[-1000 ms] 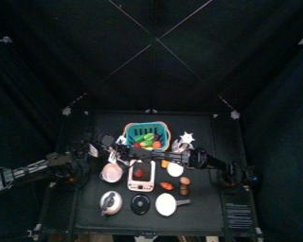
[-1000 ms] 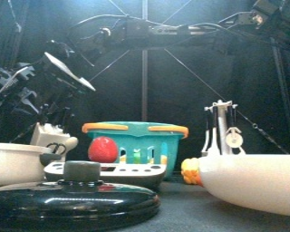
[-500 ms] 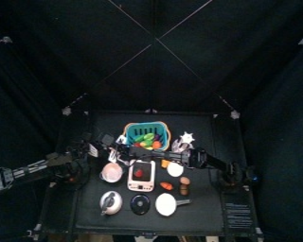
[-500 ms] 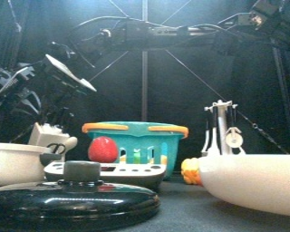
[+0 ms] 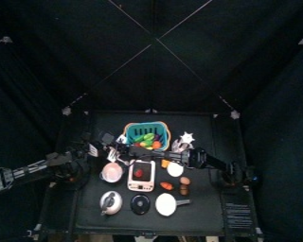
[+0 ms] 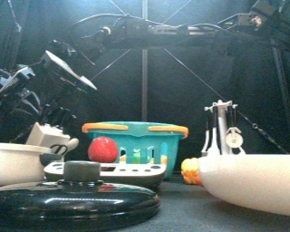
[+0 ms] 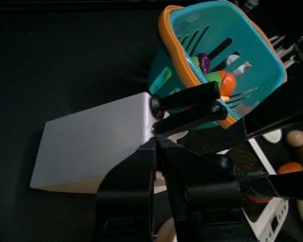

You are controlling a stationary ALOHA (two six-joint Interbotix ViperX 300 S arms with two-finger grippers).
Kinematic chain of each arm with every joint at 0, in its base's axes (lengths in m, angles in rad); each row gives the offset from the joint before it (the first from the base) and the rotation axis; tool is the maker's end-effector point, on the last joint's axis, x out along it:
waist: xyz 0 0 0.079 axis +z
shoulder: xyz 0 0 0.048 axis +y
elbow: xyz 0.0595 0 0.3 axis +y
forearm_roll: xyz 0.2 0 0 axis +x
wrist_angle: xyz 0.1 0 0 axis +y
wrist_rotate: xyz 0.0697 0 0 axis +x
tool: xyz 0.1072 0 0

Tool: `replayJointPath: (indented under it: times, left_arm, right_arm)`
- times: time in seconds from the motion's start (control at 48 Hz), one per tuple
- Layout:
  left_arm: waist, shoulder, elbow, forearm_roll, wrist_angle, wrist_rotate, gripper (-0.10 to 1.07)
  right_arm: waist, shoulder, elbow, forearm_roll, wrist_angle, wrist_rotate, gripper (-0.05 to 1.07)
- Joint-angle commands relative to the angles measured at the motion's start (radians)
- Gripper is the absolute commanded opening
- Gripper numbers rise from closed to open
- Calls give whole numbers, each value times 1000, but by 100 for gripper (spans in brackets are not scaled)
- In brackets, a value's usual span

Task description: Grab cleaver

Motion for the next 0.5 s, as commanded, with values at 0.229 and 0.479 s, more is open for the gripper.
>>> replayJointPath:
  times: [0.229, 0.479]
  left_arm:
    - [3, 12, -2, -2, 2, 2, 50]
    - [5, 12, 2, -3, 2, 2, 50]
  right_arm:
    - [-5, -20, -28, -12, 8, 12, 72]
    - [-6, -17, -29, -12, 0, 12, 70]
